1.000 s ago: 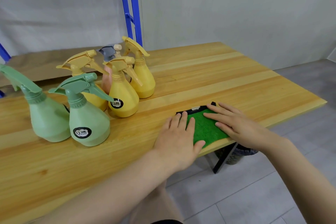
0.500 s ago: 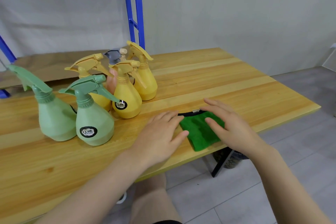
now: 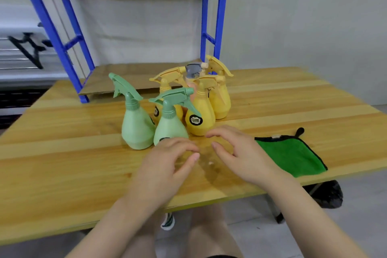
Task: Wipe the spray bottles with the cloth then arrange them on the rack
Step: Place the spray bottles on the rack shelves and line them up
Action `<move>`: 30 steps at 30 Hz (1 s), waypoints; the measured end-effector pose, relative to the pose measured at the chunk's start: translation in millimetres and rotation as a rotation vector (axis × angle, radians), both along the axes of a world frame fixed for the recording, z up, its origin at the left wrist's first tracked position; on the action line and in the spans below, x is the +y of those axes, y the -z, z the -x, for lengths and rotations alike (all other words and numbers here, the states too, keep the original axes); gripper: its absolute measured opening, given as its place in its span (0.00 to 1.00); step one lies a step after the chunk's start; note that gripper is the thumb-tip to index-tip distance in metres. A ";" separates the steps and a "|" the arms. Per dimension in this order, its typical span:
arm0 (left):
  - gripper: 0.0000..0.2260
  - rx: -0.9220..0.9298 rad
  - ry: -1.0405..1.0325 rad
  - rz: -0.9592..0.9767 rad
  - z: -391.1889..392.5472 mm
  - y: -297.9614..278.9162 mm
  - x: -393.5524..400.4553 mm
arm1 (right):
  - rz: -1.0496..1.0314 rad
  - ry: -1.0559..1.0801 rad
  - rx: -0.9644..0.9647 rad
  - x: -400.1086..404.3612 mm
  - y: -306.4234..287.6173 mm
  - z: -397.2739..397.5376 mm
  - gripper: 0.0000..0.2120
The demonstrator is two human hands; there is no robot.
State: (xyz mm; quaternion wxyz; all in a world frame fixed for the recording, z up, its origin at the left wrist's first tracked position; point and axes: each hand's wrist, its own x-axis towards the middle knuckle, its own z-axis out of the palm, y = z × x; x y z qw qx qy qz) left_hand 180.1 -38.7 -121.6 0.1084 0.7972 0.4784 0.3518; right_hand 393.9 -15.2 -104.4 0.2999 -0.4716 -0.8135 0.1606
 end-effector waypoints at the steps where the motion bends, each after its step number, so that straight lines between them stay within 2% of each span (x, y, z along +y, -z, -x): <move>1: 0.14 -0.032 -0.031 -0.012 9.0 -0.5 -0.9 | 0.010 0.009 0.016 1.8 0.4 9.4 0.12; 7: 0.10 -0.126 -0.170 0.041 48.3 2.1 -1.3 | 0.120 0.048 0.102 19.6 13.3 51.3 0.20; 13: 0.19 -0.073 -0.257 0.097 57.7 11.0 5.2 | 0.165 0.059 0.114 26.3 21.9 68.1 0.33; 17: 0.25 -0.049 -0.260 0.151 54.8 15.4 7.7 | 0.165 0.066 0.132 26.9 28.6 73.2 0.34; 21: 0.26 -0.055 -0.263 0.140 52.2 16.4 10.0 | 0.143 0.087 0.141 27.3 30.3 76.5 0.33; 25: 0.25 -0.041 -0.263 0.016 50.5 16.1 6.4 | 0.138 0.098 0.217 20.2 29.5 79.5 0.31; 30: 0.24 -0.150 -0.255 -0.075 46.6 10.1 -1.4 | 0.090 0.088 0.265 6.6 13.6 77.2 0.30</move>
